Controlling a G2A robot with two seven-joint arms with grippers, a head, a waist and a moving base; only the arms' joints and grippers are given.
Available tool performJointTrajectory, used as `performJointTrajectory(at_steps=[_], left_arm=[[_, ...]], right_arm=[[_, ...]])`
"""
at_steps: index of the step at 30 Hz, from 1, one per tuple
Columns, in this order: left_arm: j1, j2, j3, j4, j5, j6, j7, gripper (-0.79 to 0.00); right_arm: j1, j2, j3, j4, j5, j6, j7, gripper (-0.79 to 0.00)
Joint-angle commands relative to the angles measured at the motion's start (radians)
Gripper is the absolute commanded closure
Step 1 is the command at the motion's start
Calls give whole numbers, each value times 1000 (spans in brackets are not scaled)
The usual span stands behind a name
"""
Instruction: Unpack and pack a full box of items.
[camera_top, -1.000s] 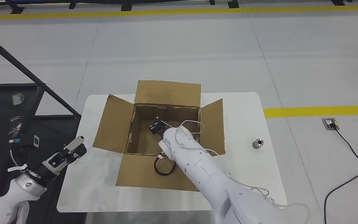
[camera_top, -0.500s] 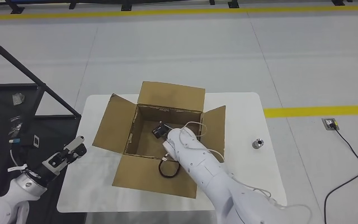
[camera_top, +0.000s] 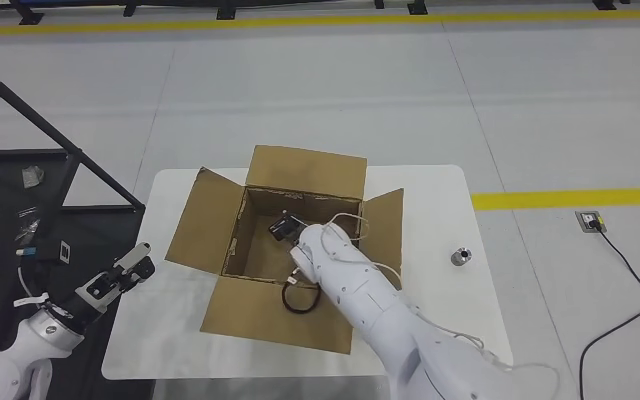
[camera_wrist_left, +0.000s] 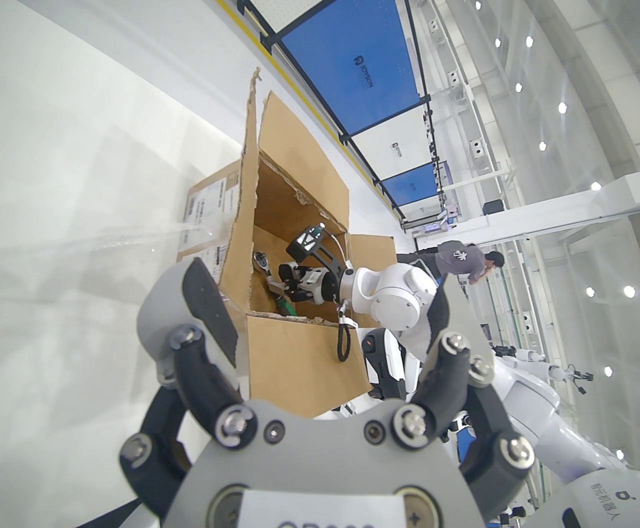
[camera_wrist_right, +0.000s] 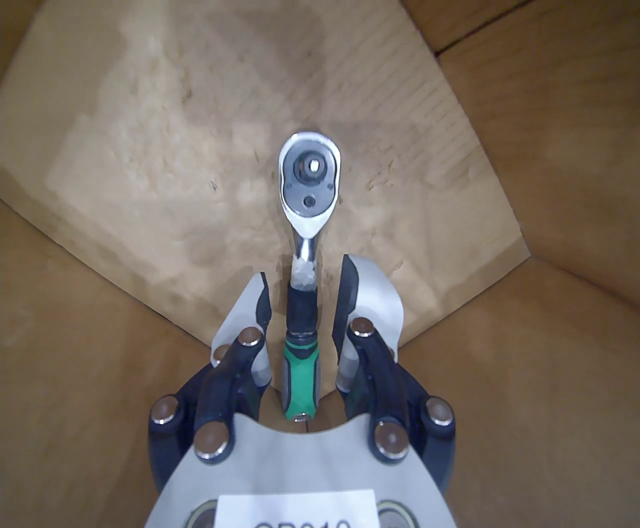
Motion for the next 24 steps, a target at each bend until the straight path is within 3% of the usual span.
performJointTrajectory(at_steps=[1,10,17,24], left_arm=[[7,0,2,-7,30,8,13,-785],[-38,6,43,34,124,82,-3,-785],[-107,8,116,80,154,52,-23,-785],[-149,5,198,91,257,101,44,-785]], right_arm=[[15,5,17,-4,25,-33,-19,-302],[71,42,78,-5,92,-162,-155,-339],[81,85,112,-9,109,-241,-309,-363],[67,141,145,-55,108,-321,-432,-382]])
